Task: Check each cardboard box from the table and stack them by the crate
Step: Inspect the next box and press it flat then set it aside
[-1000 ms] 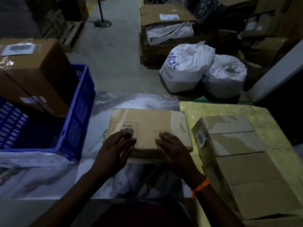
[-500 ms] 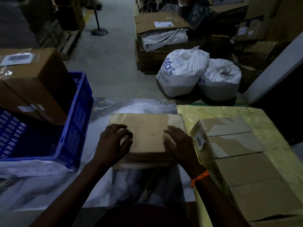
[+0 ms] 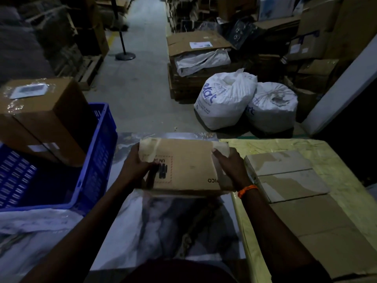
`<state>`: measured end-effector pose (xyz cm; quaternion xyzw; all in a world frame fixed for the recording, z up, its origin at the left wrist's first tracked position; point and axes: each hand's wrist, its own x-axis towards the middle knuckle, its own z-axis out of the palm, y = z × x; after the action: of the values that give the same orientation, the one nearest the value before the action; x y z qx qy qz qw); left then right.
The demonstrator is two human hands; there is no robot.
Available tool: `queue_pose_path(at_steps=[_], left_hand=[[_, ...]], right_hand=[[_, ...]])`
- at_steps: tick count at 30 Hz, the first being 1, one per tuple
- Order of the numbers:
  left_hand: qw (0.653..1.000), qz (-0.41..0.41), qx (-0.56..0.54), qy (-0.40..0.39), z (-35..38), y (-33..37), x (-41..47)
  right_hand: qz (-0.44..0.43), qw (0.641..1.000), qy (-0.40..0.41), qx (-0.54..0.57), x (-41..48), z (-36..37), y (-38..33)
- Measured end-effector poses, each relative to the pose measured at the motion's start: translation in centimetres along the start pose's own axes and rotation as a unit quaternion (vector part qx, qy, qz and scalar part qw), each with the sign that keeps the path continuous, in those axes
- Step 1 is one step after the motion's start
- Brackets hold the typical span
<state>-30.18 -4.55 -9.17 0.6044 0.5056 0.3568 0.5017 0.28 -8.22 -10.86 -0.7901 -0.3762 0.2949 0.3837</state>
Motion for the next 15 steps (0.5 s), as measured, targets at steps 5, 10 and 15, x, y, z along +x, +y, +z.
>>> queue_pose_path(at_steps=[5, 10, 15], left_hand=[[0.993, -0.011, -0.029, 0.113, -0.3, 0.4, 1.0], [0.989, -0.099, -0.018, 0.105, -1.3, -2.1, -0.4], [0.987, -0.134, 0.032, 0.088, 0.0, -5.3, -4.7]], right_hand=[[-0.001, 0.996, 0.031, 0.08, 0.1, -0.6, -0.4], [0.034, 0.993, 0.03, 0.112, -1.8, -0.1, 1.9], [0.054, 0.997, 0.015, 0.061, -3.9, 1.3, 6.4]])
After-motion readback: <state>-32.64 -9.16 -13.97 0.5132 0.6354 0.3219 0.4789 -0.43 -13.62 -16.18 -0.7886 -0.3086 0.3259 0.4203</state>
